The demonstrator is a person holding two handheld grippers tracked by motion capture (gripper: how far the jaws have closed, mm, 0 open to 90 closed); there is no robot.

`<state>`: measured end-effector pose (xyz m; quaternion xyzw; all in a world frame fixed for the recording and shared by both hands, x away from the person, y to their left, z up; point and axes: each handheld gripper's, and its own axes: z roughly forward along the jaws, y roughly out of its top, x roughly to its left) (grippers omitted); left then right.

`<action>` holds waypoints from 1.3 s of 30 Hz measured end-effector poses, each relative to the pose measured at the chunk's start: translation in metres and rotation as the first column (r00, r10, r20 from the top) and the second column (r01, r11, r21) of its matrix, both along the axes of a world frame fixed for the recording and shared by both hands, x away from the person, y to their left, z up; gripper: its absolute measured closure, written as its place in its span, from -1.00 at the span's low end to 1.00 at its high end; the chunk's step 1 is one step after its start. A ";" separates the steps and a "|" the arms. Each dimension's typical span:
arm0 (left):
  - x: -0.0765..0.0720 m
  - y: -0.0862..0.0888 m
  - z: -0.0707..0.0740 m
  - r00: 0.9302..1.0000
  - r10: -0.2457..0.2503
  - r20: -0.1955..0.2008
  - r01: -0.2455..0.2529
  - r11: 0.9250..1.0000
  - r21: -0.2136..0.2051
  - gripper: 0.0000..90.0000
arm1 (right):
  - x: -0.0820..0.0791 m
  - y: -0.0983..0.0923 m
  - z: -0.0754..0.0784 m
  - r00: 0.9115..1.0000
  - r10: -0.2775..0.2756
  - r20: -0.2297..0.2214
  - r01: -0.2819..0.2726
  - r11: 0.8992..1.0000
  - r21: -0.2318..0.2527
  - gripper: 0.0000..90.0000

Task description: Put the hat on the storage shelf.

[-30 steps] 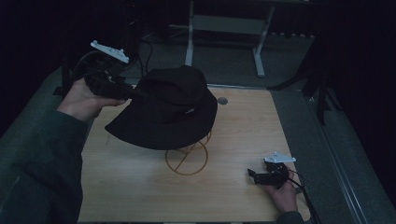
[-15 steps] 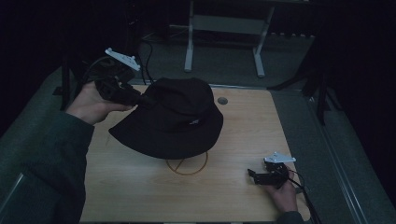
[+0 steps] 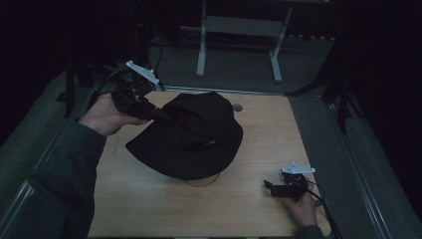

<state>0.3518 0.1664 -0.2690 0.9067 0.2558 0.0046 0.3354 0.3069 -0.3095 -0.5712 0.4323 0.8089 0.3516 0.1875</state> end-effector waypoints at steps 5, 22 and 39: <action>0.003 -0.003 -0.008 1.000 0.009 -0.017 -0.008 1.000 0.018 0.84 | 0.000 0.000 0.000 1.000 0.000 0.000 0.000 1.000 0.000 -0.74; 0.009 -0.006 -0.020 0.998 0.043 -0.041 -0.040 0.997 0.060 0.41 | 0.000 0.000 0.000 1.000 0.000 0.001 0.000 1.000 0.000 -0.74; 0.009 -0.003 -0.016 0.992 0.126 -0.014 -0.125 0.989 0.076 -0.13 | 0.000 0.000 0.000 1.000 0.000 0.000 0.000 1.000 -0.001 -0.74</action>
